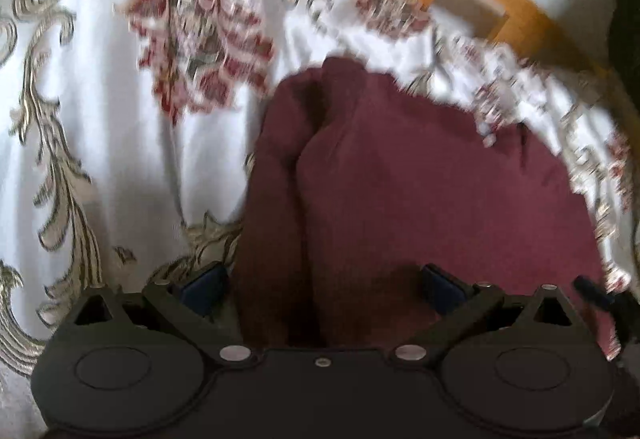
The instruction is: Fold small clothes
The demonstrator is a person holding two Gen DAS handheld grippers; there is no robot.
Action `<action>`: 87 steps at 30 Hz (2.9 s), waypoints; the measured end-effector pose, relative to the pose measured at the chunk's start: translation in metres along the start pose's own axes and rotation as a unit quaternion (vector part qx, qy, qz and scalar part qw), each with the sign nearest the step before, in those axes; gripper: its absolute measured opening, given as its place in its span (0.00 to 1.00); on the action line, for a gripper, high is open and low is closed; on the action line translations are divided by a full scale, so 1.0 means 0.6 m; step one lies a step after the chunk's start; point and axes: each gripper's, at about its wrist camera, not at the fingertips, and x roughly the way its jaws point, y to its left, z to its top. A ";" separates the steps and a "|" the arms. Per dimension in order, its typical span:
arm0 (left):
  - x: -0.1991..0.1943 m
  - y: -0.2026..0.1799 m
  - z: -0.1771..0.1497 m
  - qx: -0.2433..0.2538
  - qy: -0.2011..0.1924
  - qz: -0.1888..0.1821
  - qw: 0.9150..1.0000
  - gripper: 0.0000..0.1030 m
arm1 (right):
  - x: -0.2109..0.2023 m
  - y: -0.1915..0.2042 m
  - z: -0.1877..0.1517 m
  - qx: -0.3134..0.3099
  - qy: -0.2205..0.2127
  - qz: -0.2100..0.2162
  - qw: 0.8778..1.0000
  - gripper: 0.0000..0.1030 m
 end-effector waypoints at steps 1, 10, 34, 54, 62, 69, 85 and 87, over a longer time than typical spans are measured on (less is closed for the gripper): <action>0.001 -0.001 0.000 0.002 0.001 0.002 1.000 0.99 | 0.001 0.000 -0.001 0.000 0.001 0.000 1.000 1.00; -0.013 0.010 -0.005 -0.031 0.004 -0.014 0.999 0.90 | 0.007 -0.003 -0.006 0.005 0.006 0.004 1.000 1.00; -0.066 -0.016 -0.003 -0.005 -0.076 -0.009 0.997 0.18 | 0.017 -0.009 0.010 0.018 0.041 0.013 0.999 1.00; -0.075 -0.400 0.011 0.196 -0.078 -0.057 0.976 0.13 | -0.106 -0.322 -0.032 0.336 -0.004 -0.036 0.941 1.00; -0.012 -0.434 -0.070 0.209 -0.041 -0.071 0.975 0.14 | -0.110 -0.395 -0.079 0.458 0.002 -0.001 0.889 1.00; -0.046 -0.424 -0.082 0.208 -0.066 -0.111 0.970 0.69 | -0.105 -0.381 -0.071 0.456 -0.015 0.004 0.890 1.00; -0.166 -0.371 -0.121 0.199 -0.100 -0.168 0.960 0.99 | -0.095 -0.331 -0.034 0.425 -0.087 0.087 0.897 1.00; -0.174 -0.364 -0.121 0.209 -0.115 -0.140 0.961 0.99 | -0.099 -0.326 -0.028 0.423 -0.102 0.110 0.894 1.00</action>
